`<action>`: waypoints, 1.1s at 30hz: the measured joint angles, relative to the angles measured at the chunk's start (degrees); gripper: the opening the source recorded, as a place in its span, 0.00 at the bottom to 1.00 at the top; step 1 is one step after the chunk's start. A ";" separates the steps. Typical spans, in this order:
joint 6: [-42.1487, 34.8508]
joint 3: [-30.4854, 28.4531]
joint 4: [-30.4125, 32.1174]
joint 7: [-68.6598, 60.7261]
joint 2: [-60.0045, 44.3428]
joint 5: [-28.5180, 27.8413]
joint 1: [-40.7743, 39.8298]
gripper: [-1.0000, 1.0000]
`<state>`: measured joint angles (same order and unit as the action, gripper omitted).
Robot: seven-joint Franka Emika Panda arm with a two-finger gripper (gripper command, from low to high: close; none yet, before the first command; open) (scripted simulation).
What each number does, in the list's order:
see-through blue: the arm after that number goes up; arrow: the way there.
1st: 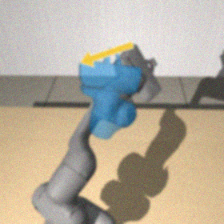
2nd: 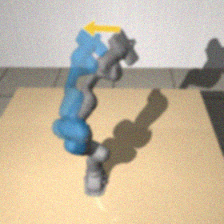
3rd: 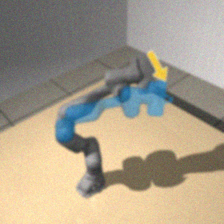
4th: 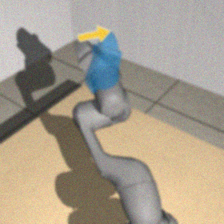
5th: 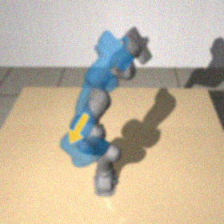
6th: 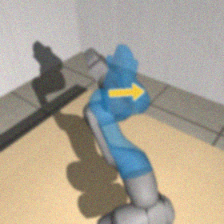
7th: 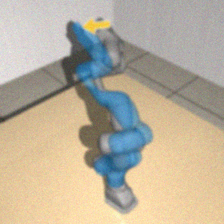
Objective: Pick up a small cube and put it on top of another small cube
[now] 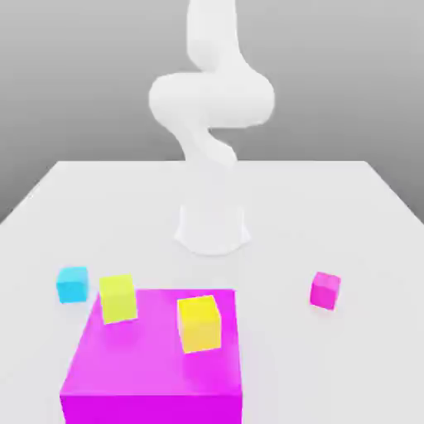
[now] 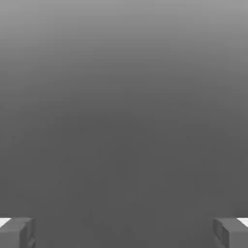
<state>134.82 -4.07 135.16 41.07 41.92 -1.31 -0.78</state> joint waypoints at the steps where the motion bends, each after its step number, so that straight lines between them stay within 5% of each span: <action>1: 1.48 -2.00 1.58 -2.27 -1.91 -0.65 -0.37 0.50; 13: 18.97 -25.77 19.85 -30.98 -24.72 -5.71 -6.28 0.50; 20: 29.11 -37.21 30.02 -50.46 -38.65 -3.72 -10.83 0.50; 23: 32.09 -35.32 30.24 -58.58 -43.27 5.11 -12.74 0.50; 29: 36.80 -19.90 28.04 -73.74 -51.24 25.41 -22.21 0.50; 33: 40.29 -8.03 26.69 -80.23 -55.95 34.05 -31.97 0.50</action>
<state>175.11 -12.10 161.84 -39.16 -14.03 32.74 -32.75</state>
